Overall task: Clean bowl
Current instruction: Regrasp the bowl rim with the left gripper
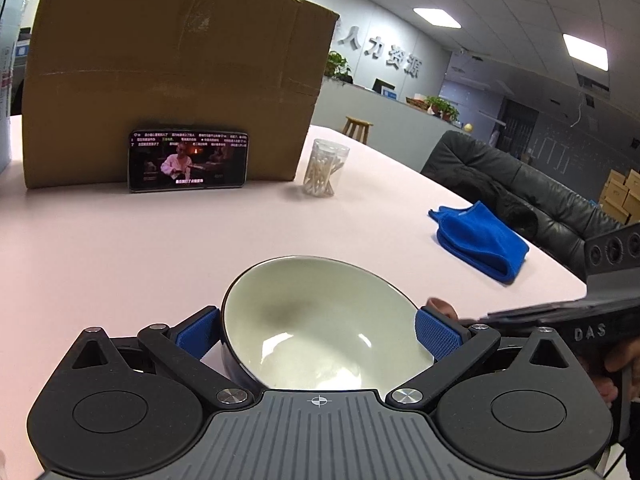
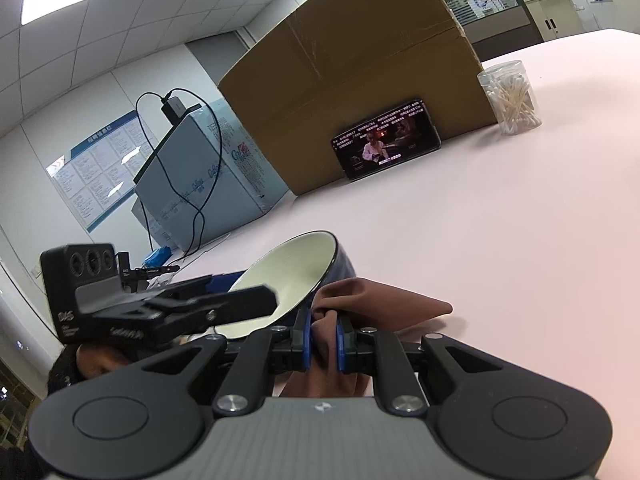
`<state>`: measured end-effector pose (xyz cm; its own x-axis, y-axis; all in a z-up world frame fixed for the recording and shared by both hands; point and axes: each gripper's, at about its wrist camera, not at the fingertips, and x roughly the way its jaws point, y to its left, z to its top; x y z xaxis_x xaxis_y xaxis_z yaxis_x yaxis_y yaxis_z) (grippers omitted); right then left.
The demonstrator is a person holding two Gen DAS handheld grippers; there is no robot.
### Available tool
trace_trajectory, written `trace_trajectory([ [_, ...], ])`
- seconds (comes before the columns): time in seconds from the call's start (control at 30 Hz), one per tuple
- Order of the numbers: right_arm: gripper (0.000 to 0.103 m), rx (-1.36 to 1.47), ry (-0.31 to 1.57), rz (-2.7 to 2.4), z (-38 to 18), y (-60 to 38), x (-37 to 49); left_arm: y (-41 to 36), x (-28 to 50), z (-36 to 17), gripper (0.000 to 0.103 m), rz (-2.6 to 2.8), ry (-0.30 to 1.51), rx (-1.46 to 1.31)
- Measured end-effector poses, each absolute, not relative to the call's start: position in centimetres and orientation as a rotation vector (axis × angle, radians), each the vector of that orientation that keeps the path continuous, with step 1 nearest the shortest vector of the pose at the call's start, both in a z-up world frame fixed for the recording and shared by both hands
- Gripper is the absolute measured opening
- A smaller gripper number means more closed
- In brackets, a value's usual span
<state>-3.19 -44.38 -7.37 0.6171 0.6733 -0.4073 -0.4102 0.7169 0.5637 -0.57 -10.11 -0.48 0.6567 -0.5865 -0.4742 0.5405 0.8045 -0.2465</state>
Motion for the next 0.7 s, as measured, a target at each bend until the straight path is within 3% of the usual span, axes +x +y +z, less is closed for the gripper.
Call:
trace_trajectory([
  [0.4,0.015,0.459,0.624,0.685,-7.4,-44.2,-4.4,-8.8,-0.2,-1.3,0.102,-0.415,0.558,0.01],
  [0.6,0.016,0.453,0.599,0.68,-7.2,-43.6,-5.7,-8.8,-0.3,-1.3,0.085,-0.38,0.547,0.041],
  [0.7,0.016,0.441,0.594,0.674,-7.1,-43.0,-6.0,-8.7,-0.4,-1.3,0.056,-0.413,0.541,0.031],
])
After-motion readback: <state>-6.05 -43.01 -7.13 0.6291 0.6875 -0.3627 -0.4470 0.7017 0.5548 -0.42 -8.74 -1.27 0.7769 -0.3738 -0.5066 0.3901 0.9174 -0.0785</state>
